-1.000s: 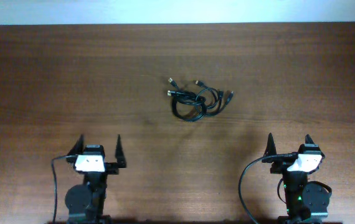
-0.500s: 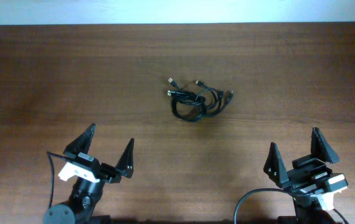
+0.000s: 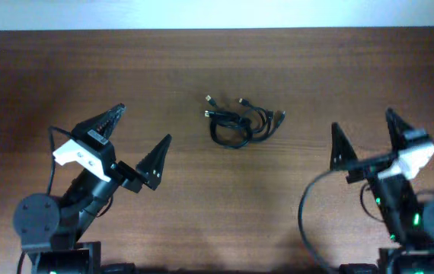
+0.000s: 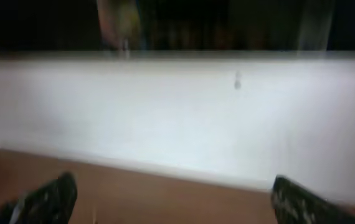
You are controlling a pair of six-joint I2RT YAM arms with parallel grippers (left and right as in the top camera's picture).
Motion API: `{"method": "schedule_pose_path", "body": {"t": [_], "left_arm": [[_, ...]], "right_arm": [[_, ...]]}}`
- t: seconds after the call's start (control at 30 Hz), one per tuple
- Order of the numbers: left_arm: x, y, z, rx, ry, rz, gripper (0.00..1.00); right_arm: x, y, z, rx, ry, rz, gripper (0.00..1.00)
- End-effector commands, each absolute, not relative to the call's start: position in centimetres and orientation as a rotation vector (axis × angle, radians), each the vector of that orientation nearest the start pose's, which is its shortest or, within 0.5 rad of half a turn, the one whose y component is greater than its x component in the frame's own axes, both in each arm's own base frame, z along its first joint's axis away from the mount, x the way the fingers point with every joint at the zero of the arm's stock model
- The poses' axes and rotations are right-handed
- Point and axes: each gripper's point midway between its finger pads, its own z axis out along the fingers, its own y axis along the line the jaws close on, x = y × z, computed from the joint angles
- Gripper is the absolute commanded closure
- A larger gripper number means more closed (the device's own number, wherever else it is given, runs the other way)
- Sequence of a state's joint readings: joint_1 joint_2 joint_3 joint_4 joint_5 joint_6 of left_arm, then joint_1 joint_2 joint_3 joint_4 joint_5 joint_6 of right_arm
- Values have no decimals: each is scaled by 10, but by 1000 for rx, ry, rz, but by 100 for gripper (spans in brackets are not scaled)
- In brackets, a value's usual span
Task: Untangle cables
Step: 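Move the right gripper toward the black cable bundle and grasp it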
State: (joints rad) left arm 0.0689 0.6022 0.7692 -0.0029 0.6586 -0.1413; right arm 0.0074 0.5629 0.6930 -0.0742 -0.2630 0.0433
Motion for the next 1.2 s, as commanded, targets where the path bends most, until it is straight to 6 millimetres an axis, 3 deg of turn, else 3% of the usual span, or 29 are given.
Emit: {"method": "schedule_pose_path", "body": {"t": [0.0,0.13,0.2,0.3,0.37,0.4,0.47,0.53,0.67,0.73,0.87,0.9,1.0,1.07,1.17], "left_arm": [[242,-90,410,445,1371,-494,1],[232,-99,428,508,1329,-524,1],[222,-100,464,526,1260,-496,1],[209,-101,493,547,1197,-474,1],[201,-107,492,586,1191,-499,1],[201,-109,487,591,1210,-515,1],[205,-108,478,577,1259,-535,1],[209,-108,461,549,1339,-566,1],[211,-108,453,537,1380,-584,1],[213,-107,433,507,1473,-623,1],[213,-107,396,445,1646,-694,1],[214,-104,379,398,1727,-706,1],[216,-103,338,321,1913,-777,1],[220,-103,330,261,1960,-821,1],[235,-97,330,209,1966,-796,1]], "right_arm": [[281,47,397,-220,1605,208,1],[284,46,403,-230,1839,209,1],[270,46,397,-221,1989,230,1],[255,46,399,-217,2045,238,1],[251,47,402,-220,2035,245,1],[242,60,397,-260,2057,331,1],[235,64,387,-271,2102,365,1],[239,62,382,-262,2128,359,1],[241,75,373,-300,2169,461,1],[238,92,378,-360,2140,582,1],[239,92,375,-356,2157,585,1],[240,92,377,-359,2147,581,1],[252,92,390,-381,2072,557,1],[262,92,390,-374,2070,560,2],[290,92,362,-351,2173,586,1]]}}
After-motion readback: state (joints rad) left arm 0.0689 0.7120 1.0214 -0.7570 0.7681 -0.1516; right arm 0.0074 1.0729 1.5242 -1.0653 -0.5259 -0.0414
